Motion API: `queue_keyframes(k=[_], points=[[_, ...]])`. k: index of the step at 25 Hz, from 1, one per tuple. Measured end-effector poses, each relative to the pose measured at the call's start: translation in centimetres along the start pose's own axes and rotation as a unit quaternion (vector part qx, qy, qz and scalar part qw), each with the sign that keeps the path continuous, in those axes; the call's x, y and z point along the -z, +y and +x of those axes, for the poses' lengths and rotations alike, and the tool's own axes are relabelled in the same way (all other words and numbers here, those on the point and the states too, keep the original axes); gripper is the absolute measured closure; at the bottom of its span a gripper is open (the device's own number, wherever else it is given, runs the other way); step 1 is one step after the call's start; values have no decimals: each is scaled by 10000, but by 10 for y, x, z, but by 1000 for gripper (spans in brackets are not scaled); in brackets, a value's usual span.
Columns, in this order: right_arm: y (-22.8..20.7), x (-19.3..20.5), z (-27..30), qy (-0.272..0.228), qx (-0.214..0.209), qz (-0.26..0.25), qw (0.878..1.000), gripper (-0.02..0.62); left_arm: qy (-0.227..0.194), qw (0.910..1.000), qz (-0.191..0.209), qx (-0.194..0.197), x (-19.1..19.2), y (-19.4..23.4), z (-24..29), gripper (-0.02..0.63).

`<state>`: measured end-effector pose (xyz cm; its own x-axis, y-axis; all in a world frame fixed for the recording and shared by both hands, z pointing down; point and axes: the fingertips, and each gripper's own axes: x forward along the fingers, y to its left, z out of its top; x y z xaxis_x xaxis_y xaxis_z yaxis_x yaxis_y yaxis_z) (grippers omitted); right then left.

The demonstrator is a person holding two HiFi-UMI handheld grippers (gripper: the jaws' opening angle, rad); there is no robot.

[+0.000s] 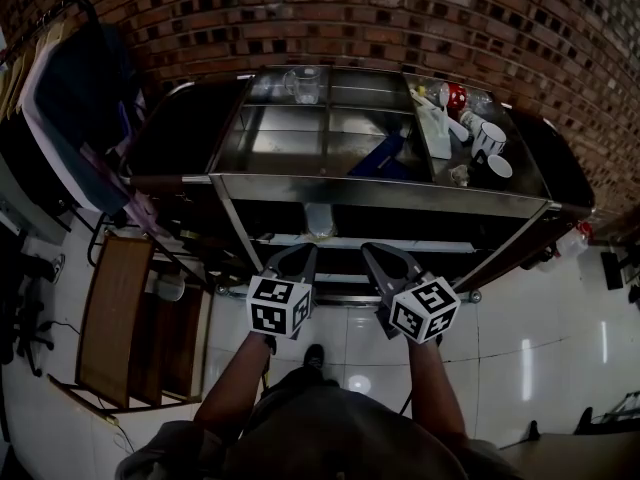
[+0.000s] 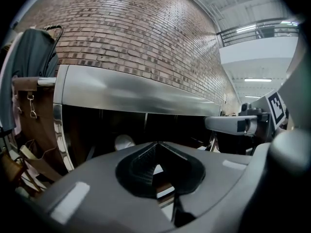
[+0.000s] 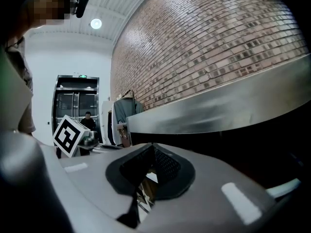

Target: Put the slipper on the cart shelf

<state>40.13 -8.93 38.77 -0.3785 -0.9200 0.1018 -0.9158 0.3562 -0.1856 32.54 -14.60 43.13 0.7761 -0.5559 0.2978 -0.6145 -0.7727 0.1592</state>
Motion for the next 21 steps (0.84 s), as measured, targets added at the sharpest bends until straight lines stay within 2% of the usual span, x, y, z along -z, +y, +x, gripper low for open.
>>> queue_keyframes(k=[21], points=[[6,-2,-6,-20,-17,-34,10000,595,-49,10000,64,54,-9,-7,-6,598]])
